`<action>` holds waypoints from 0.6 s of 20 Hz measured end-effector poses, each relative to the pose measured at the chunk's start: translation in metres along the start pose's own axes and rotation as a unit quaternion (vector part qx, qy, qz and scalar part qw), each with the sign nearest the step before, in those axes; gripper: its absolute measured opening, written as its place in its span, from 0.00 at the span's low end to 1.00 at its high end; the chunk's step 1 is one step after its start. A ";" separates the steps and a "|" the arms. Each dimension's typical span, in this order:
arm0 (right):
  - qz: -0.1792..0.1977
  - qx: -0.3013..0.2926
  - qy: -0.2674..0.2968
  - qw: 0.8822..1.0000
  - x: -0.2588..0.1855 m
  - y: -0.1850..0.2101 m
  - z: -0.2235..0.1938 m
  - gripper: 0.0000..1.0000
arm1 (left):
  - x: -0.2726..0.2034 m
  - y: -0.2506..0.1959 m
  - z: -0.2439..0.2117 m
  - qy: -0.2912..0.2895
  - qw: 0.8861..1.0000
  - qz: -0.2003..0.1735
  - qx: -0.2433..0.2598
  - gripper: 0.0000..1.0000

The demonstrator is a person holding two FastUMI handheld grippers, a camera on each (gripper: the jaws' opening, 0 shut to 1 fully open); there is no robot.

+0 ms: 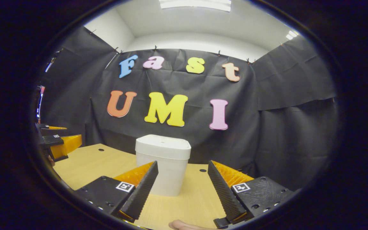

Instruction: Press the lid of the desktop garbage bin to open it, pick up the crumpled paper on the desktop and throw it into the bin, then pick up the pop can on the desktop and drop it into the bin, and finally close the garbage bin lid.

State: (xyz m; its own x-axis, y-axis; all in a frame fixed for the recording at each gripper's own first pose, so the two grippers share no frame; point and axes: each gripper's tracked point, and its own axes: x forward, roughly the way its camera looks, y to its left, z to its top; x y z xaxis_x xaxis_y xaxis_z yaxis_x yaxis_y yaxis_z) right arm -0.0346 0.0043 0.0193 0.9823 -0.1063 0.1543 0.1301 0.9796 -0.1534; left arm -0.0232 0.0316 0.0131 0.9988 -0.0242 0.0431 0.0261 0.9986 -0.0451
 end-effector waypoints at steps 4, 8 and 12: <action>0.001 0.007 -0.001 1.000 0.001 0.001 0.000 0.95 | 0.000 0.000 -0.002 0.005 1.000 0.000 -0.006 0.97; -0.003 0.001 0.006 1.000 0.003 -0.004 -0.007 0.95 | 0.000 0.007 0.000 0.002 1.000 0.007 0.003 0.97; -0.006 0.004 0.010 1.000 0.006 -0.006 -0.011 0.95 | 0.003 0.016 -0.002 0.003 1.000 0.016 0.002 0.97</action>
State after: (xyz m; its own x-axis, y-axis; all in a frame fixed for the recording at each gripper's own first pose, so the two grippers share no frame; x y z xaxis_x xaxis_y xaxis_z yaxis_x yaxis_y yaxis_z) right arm -0.0283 -0.0042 0.0104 0.9830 -0.1218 0.1375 0.1414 0.9795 -0.1436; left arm -0.0201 0.0473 0.0109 0.9993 0.0073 0.0366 -0.0058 0.9991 -0.0425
